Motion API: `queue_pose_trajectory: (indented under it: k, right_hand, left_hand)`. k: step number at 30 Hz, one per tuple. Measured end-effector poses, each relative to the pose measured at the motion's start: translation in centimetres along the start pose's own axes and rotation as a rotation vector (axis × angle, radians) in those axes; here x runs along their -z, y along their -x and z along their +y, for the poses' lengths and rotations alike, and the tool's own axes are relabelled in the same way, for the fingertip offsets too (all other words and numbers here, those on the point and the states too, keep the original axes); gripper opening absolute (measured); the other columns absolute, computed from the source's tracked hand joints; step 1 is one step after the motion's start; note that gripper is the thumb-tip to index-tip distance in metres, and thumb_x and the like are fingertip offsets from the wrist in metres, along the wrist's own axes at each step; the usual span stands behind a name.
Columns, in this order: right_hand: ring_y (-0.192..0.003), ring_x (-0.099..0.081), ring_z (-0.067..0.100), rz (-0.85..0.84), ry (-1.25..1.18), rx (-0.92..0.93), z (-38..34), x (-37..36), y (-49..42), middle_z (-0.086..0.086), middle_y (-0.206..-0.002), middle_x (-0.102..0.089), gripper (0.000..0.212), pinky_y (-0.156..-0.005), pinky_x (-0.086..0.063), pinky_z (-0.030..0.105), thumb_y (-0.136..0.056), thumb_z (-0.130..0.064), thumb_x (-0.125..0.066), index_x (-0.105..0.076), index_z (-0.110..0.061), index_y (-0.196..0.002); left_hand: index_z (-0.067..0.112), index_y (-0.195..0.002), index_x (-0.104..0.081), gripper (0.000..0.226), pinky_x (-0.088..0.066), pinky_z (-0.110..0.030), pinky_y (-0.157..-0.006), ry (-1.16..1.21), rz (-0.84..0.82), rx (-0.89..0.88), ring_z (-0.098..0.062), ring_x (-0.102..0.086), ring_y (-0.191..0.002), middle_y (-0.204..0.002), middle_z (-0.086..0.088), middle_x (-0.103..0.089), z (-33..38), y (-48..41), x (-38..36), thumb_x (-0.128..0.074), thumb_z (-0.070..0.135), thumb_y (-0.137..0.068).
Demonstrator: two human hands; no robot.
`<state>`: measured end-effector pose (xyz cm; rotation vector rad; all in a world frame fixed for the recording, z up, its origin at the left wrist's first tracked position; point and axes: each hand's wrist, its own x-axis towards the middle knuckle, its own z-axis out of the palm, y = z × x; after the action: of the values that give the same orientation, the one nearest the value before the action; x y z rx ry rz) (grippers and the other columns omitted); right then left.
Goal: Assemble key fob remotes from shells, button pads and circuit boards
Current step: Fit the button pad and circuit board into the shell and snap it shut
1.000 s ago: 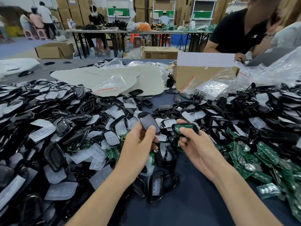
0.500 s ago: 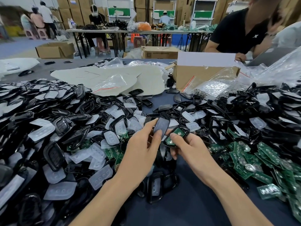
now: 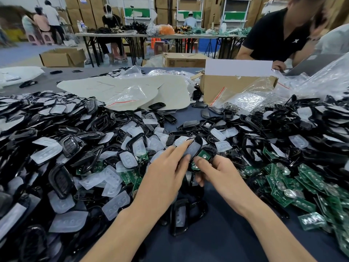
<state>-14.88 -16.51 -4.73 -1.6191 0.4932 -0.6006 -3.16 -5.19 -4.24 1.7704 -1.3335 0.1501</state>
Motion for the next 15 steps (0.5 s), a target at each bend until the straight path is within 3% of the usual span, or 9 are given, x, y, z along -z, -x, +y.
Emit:
queue_pose_trajectory:
  k: [3,7,9,13,15]
  right_hand:
    - [-0.062,-0.063,0.015,-0.053,-0.077,-0.012,-0.34,-0.08,0.14,0.002,-0.066,-0.068,0.021,-0.064,-0.052,0.026,-0.096,-0.037,-0.064,-0.069,-0.022,-0.082]
    - [-0.076,-0.070,0.020,-0.097,-0.216,-0.076,-0.11,0.13,0.09,0.008,-0.080,-0.073,0.041,-0.074,-0.058,0.029,-0.080,-0.047,-0.074,-0.071,-0.009,-0.098]
    - [-0.078,-0.071,0.020,-0.101,-0.210,-0.077,-0.10,0.23,0.15,0.010,-0.083,-0.074,0.044,-0.076,-0.058,0.030,-0.082,-0.045,-0.074,-0.070,-0.007,-0.104]
    - [-0.077,-0.071,0.017,-0.043,-0.210,-0.058,-0.13,-0.04,0.14,0.008,-0.083,-0.075,0.031,-0.073,-0.058,0.026,-0.083,-0.039,-0.072,-0.075,-0.013,-0.100]
    - [-0.075,-0.070,0.015,0.002,-0.201,-0.048,-0.19,-0.35,0.01,0.005,-0.082,-0.075,0.032,-0.074,-0.059,0.026,-0.077,-0.042,-0.074,-0.077,-0.016,-0.095]
  left_hand:
    - [0.027,-0.144,-0.051,0.042,-0.044,-0.025,-0.068,-0.071,0.012,-0.019,-0.004,-0.043,-0.073,-0.088,0.014,-0.048,-0.05,-0.10,0.17,-0.048,0.029,-0.102]
    - [0.025,-0.144,-0.053,0.041,-0.042,-0.025,-0.064,-0.096,0.010,-0.012,-0.010,-0.043,-0.070,-0.082,0.006,-0.049,-0.07,-0.15,0.31,-0.049,0.026,-0.103]
    - [0.025,-0.145,-0.052,0.043,-0.044,-0.028,-0.064,-0.085,-0.008,-0.007,-0.013,-0.045,-0.069,-0.081,0.004,-0.049,-0.02,-0.13,0.41,-0.050,0.023,-0.102]
    - [0.026,-0.149,-0.046,0.048,-0.051,-0.043,-0.062,-0.095,-0.077,0.004,-0.020,-0.051,-0.072,-0.087,0.001,-0.048,0.26,0.21,0.47,-0.052,0.015,-0.102]
    - [0.027,-0.150,-0.043,0.052,-0.052,-0.043,-0.061,-0.149,-0.125,-0.014,-0.019,-0.050,-0.072,-0.091,0.004,-0.042,0.59,0.41,0.46,-0.050,0.013,-0.100]
